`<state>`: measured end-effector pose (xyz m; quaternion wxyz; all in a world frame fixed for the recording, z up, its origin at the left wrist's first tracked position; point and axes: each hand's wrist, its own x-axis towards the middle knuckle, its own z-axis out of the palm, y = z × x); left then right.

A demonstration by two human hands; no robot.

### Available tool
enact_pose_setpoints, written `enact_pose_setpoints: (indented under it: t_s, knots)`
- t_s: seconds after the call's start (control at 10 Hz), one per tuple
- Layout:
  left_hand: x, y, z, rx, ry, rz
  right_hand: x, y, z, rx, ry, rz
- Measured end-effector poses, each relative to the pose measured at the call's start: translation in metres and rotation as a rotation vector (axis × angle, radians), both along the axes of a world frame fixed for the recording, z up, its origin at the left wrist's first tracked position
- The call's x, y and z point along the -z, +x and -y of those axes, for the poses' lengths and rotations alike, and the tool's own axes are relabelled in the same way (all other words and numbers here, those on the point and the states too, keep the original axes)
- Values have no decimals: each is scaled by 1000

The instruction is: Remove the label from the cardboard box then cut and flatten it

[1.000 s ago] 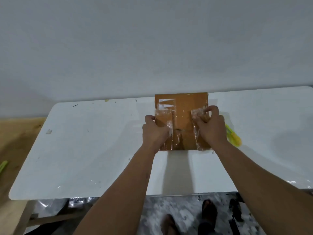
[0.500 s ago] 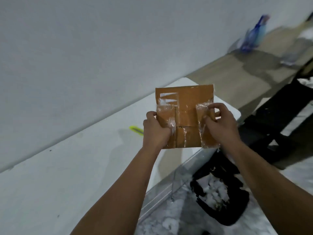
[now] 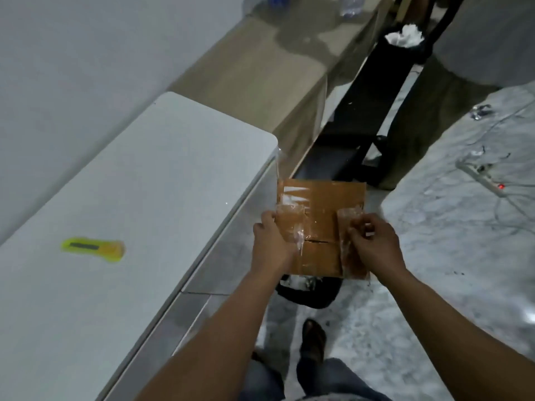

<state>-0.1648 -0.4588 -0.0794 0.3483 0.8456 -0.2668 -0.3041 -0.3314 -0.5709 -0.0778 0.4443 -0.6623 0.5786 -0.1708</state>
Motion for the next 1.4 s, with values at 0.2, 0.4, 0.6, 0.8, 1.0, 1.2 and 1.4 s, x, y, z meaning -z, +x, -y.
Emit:
enact_pose_setpoints:
  t_s: [0.2, 0.4, 0.6, 0.8, 1.0, 1.2, 1.4]
  knots:
    - [104, -27, -6, 126, 276, -55, 105, -44, -18, -24, 189, -167]
    - [225, -27, -10, 222, 443, -99, 228, -52, -36, 46, 317, -247]
    - [338, -8, 10, 308, 355, 5, 345, -24, -21, 95, 397, -253]
    - [437, 11, 27, 240, 302, 13, 444, -3, 2, 73, 381, -187]
    - [515, 15, 35, 563, 433, 129, 524, 7, -4, -326, 340, -406]
    - [542, 15, 31, 733, 605, 121, 549, 11, -6, -486, 414, -461]
    - [466, 23, 28, 562, 486, -20, 476, -1, -9, -337, 384, -348]
